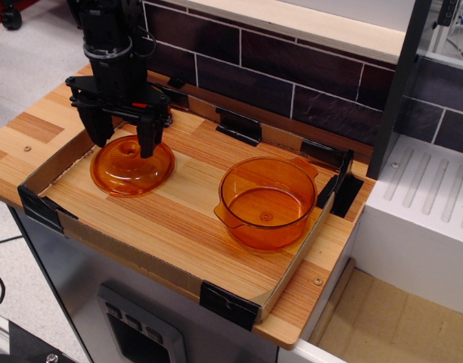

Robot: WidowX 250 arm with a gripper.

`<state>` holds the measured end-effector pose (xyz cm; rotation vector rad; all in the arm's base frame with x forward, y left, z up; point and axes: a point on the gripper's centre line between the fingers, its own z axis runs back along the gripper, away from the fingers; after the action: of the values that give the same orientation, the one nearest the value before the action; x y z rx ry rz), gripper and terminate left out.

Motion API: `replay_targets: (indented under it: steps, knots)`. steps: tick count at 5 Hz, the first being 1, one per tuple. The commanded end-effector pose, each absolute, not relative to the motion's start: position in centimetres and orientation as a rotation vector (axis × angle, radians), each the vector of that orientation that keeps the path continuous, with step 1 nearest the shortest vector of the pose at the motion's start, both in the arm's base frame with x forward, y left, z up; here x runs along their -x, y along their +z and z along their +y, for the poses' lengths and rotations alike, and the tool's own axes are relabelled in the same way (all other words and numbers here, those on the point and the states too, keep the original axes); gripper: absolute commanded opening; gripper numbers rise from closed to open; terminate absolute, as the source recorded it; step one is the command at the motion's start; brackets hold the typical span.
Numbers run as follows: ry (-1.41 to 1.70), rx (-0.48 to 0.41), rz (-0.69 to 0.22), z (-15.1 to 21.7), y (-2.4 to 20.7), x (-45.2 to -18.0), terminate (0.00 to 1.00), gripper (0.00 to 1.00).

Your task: Take lid off pot

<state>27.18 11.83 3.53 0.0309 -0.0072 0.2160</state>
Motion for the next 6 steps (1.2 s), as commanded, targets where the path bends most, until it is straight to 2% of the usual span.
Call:
replay_targets:
  steps: [1, 3, 6]
  knots:
    - [0.237, -0.004, -0.080, 11.1, 9.6, -28.1, 0.00, 1.00]
    - [0.250, -0.023, -0.083, 10.7, 13.2, -28.3, 0.00, 1.00]
    - [0.250, -0.023, -0.083, 10.7, 13.2, -28.3, 0.00, 1.00]
